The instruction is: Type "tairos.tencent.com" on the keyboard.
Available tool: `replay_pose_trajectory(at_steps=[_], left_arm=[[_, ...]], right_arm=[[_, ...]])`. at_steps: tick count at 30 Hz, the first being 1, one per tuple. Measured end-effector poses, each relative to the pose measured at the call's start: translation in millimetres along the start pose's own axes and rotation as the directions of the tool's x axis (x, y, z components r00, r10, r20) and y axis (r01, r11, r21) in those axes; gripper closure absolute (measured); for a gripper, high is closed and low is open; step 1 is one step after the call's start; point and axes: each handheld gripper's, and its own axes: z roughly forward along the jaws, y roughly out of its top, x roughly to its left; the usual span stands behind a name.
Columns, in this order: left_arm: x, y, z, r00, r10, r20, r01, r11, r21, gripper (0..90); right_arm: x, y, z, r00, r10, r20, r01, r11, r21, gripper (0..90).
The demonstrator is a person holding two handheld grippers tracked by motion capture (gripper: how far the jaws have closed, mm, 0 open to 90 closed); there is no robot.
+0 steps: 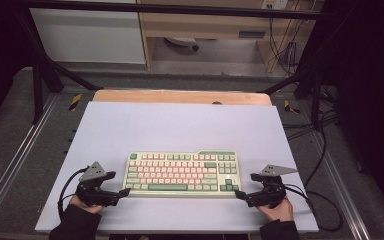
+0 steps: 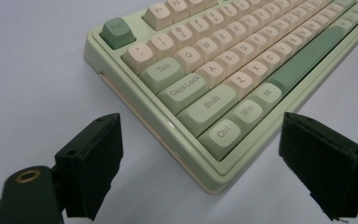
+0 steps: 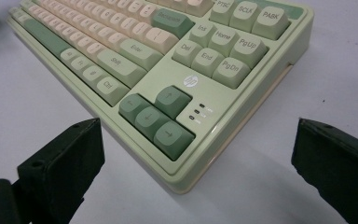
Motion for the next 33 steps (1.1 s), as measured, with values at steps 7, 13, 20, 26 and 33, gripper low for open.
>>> replay_pose_trajectory(at_steps=[7,13,20,26,33], left_arm=[[-0.3,0.8,-0.4,1.0000,0.000,0.002,0.000,1.0000,0.000,13.4],[-2.0,3.0,-1.7,1.0000,0.002,0.003,-0.002,1.0000,-0.007,15.2],[-3.6,6.9,-4.8,0.9999,-0.011,0.007,0.011,0.9997,-0.022,24.3],[-6.4,12.0,-4.9,0.9999,-0.008,0.008,0.008,0.9999,-0.013,36.2],[-8.7,18.0,-6.0,0.9994,-0.024,0.023,0.025,0.9994,-0.026,49.5]], right_arm=[[0.5,-0.1,0.2,1.0000,0.006,-0.001,-0.006,1.000,0.005,3.0],[0.3,0.1,0.1,1.0000,0.002,-0.001,-0.002,1.000,0.004,3.1],[1.2,-0.2,1.8,1.0000,0.009,-0.002,-0.009,1.000,0.004,3.2],[0.8,-0.2,1.9,1.0000,0.006,0.000,-0.006,1.000,0.007,3.2],[0.8,-0.1,1.0,1.0000,0.004,0.002,-0.004,1.000,0.004,3.2]])
